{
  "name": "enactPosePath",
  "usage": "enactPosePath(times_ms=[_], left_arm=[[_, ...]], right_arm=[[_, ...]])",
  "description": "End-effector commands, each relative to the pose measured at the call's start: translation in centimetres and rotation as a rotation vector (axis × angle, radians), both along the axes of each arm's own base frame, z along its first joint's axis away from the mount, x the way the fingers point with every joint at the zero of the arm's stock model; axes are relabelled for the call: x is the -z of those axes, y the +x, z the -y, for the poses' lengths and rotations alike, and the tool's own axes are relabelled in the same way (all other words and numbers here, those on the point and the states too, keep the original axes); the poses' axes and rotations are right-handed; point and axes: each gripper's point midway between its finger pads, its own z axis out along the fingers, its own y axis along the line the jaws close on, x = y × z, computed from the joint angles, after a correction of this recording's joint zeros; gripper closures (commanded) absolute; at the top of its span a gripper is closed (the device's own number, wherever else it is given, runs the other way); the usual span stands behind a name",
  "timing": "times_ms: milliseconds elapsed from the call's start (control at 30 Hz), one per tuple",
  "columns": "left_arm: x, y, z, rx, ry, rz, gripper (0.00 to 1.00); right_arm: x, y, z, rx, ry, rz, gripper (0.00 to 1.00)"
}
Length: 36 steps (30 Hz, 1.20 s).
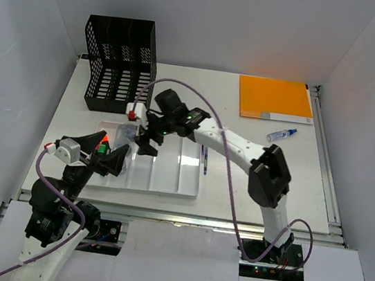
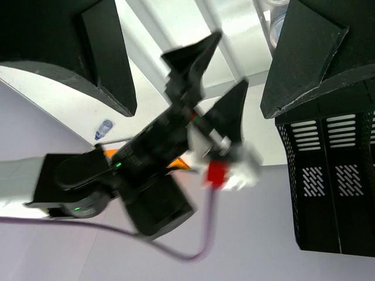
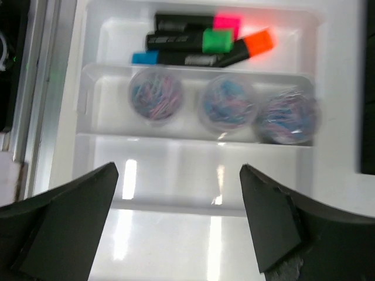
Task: Organize the desk
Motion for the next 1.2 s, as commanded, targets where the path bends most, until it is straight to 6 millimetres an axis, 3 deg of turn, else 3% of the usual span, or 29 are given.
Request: enactPosePath(times_ms=[0, 67, 167, 333, 400, 467, 600, 700, 800, 833, 1000, 1167], left_arm=[[0.9, 0.9, 1.0, 0.037, -0.004, -0.054, 0.02], [1.8, 1.6, 2.0, 0.08, -0.013, -0.112, 0.02], [2.6, 2.6, 4.0, 0.166, -0.039, -0.176, 0.02], [7.1, 7.2, 8.2, 0.275, -0.112, -0.527, 0.07], [9.0, 10.0, 10.0, 0.289, -0.108, -0.671, 0.12], [9.6, 11.1, 11.6, 0.303, -0.087, -0.727, 0.13], [12.0, 15.9, 16.9, 0.212, 0.042, -0.887, 0.18], [14.2, 19.0, 20.2, 0.148, 0.135, -1.002, 0.22], [15.8, 22.4, 24.2, 0.136, 0.219, -1.048, 0.29], [16.3, 21.9, 24.4, 0.137, 0.241, -1.072, 0.3], [18.7, 23.1, 27.2, 0.066, 0.363, -1.119, 0.44], [20.6, 22.3, 27.9, -0.067, 0.465, -1.138, 0.57]], right_arm=[[-5.6, 2.0, 6.8, 0.065, 0.092, 0.042, 0.09], [-3.7, 2.3, 9.5, 0.126, 0.058, -0.007, 0.09], [-2.8, 4.7, 14.8, 0.286, 0.055, -0.033, 0.09], [-4.1, 11.1, 26.4, 0.692, 0.093, -0.081, 0.16], [-4.9, 11.6, 29.9, 0.777, 0.138, -0.115, 0.18], [-5.3, 11.5, 32.8, 0.832, 0.191, -0.148, 0.19], [-6.3, 10.7, 40.1, 0.976, 0.346, -0.189, 0.21], [-7.3, 9.3, 41.9, 0.998, 0.418, -0.151, 0.21], [-6.1, 8.6, 42.5, 1.026, 0.409, -0.13, 0.21], [-5.8, 8.5, 42.6, 1.032, 0.406, -0.128, 0.21], [-5.9, 8.7, 43.2, 1.064, 0.397, -0.106, 0.21], [-6.1, 8.6, 43.1, 1.065, 0.401, -0.109, 0.21]])
